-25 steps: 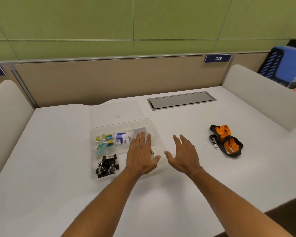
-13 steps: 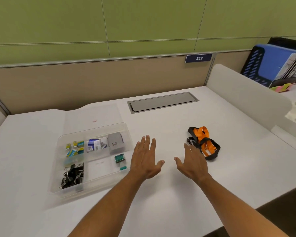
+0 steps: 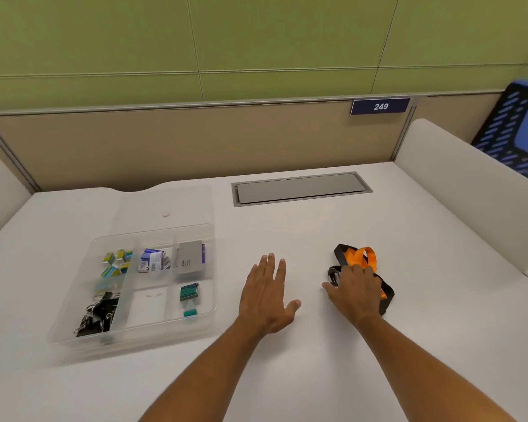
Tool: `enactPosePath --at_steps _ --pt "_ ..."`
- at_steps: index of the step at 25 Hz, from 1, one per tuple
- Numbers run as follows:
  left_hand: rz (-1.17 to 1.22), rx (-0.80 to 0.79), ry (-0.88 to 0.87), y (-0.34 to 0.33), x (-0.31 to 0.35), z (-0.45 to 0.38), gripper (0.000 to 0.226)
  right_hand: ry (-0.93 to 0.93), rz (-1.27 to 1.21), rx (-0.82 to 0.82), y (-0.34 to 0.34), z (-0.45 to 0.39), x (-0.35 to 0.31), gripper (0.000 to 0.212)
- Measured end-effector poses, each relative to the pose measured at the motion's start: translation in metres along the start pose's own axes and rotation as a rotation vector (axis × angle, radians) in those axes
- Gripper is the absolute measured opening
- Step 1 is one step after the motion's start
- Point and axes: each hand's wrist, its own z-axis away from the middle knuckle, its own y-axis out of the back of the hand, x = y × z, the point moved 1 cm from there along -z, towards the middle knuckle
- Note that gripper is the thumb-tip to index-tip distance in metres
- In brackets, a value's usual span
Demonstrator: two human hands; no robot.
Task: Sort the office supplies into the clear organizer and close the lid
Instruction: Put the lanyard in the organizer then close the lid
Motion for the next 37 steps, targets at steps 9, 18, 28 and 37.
enactPosePath --at_steps 9,18,28,37 --pt "-0.009 -0.02 0.048 0.002 -0.013 -0.014 0.091 -0.086 -0.018 -0.098 -0.007 -0.026 -0.011 0.028" --pt "-0.016 -0.027 0.009 0.004 -0.012 -0.025 0.091 0.037 -0.007 -0.153 0.005 -0.022 -0.011 0.009" --pt "-0.015 -0.038 -0.058 0.006 -0.003 -0.025 0.091 0.045 -0.168 -0.316 -0.001 -0.01 -0.018 0.049" --pt "-0.017 -0.042 -0.068 0.012 -0.007 -0.022 0.091 0.006 -0.279 -0.243 0.042 -0.009 -0.012 0.018"
